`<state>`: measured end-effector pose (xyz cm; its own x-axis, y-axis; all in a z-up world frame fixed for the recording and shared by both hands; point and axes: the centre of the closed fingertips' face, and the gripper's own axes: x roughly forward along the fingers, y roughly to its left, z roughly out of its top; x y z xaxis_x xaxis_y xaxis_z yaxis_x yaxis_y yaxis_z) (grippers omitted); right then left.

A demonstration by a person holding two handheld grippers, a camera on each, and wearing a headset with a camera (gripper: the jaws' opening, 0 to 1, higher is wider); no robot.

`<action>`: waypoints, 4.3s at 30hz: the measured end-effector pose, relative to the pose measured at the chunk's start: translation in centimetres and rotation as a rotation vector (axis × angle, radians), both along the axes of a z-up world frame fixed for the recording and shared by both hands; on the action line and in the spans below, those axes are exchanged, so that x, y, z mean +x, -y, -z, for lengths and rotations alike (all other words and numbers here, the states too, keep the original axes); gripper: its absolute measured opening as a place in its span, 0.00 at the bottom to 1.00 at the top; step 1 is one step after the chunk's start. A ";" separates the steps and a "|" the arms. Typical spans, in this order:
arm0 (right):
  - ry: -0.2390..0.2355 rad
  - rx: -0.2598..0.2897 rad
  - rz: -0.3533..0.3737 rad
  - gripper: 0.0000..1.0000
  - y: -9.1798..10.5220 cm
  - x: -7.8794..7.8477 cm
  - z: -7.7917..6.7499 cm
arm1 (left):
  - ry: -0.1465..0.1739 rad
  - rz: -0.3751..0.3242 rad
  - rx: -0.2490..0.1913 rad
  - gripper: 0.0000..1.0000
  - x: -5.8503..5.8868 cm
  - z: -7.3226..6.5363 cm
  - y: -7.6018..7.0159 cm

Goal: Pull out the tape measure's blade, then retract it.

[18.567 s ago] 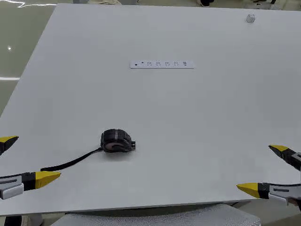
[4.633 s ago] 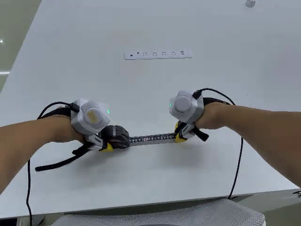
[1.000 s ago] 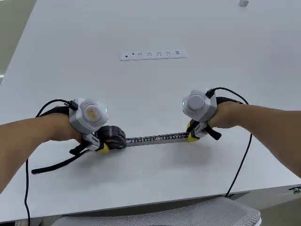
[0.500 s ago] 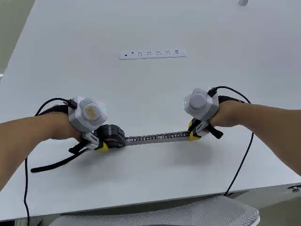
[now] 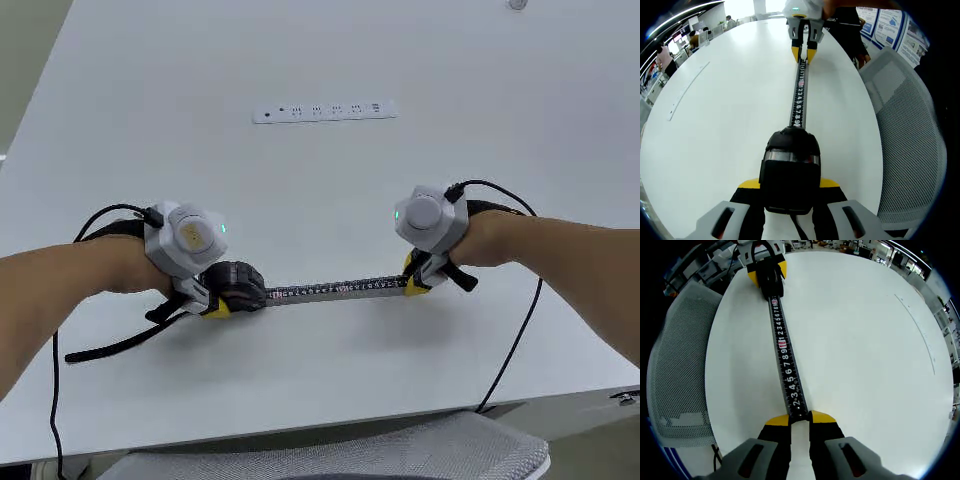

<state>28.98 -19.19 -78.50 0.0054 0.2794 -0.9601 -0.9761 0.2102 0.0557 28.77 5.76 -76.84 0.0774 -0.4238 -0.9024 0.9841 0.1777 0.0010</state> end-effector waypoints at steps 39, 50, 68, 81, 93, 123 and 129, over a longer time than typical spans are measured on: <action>0.002 -0.012 0.008 0.12 1.4 0.5 0.4 | -0.001 0.001 0.003 0.33 0.0 0.0 0.0; 0.003 -0.009 0.012 0.12 1.5 0.5 0.4 | -0.002 0.003 0.001 0.33 0.0 0.1 0.0; -0.002 -0.045 0.027 0.14 1.5 0.1 0.3 | -0.002 0.007 -0.005 0.33 0.0 -0.1 0.1; 0.007 -0.047 0.009 0.14 1.4 -0.2 -0.1 | -0.003 0.008 -0.002 0.33 -0.1 -0.2 0.2; 0.050 0.005 0.042 0.16 1.4 0.2 -0.2 | 0.011 0.001 -0.048 0.34 -0.2 -0.3 0.4; 0.196 0.267 0.402 0.46 3.3 -1.8 -3.2 | 0.051 -0.450 -0.322 0.66 -1.2 -4.1 -4.5; 0.262 0.306 0.489 0.49 5.0 -2.9 -3.9 | 0.098 -0.579 -0.410 0.66 -1.4 -5.4 -6.8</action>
